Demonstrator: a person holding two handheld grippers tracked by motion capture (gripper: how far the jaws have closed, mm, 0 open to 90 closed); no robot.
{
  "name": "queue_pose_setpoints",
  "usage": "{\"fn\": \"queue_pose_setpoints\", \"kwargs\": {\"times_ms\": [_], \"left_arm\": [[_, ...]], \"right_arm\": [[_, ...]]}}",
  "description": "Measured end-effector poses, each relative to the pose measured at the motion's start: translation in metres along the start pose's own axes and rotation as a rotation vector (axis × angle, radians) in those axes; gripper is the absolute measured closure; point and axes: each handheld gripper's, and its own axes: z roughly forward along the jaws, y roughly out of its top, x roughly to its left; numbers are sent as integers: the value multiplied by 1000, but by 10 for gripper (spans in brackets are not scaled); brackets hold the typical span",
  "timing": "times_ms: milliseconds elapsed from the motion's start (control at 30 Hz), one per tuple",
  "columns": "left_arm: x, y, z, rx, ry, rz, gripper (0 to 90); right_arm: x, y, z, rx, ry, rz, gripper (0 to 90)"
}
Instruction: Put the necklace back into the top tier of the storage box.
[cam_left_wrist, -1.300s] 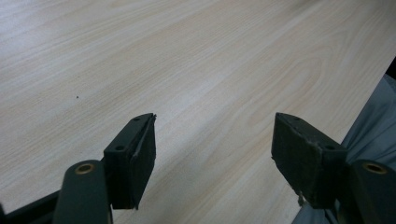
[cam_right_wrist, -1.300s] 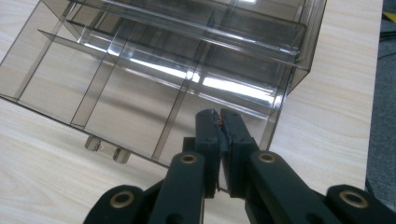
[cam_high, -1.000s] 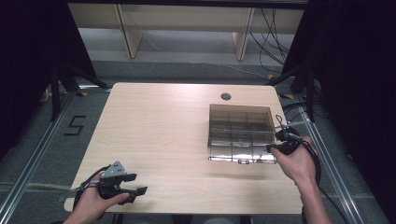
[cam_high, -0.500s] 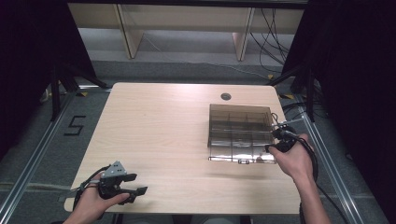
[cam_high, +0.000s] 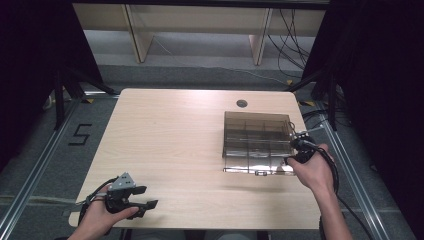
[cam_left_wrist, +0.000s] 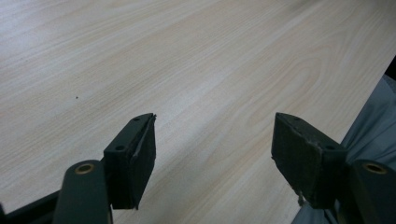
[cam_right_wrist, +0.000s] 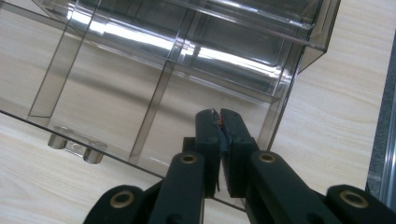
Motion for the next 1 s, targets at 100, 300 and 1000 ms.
{"fn": "queue_pose_setpoints", "kwargs": {"times_ms": [100, 300, 1000], "left_arm": [[0, 0, 0, 1, 0, 0, 306], [0, 0, 0, 1, 0, -1, 305], [0, 0, 0, -1, -1, 0, 306]], "right_arm": [[-1, -1, 2, 11, -3, -9, 870], [1, -1, 8, 30, -7, 14, 870], [1, 0, 14, 43, -17, -34, 809]]}}
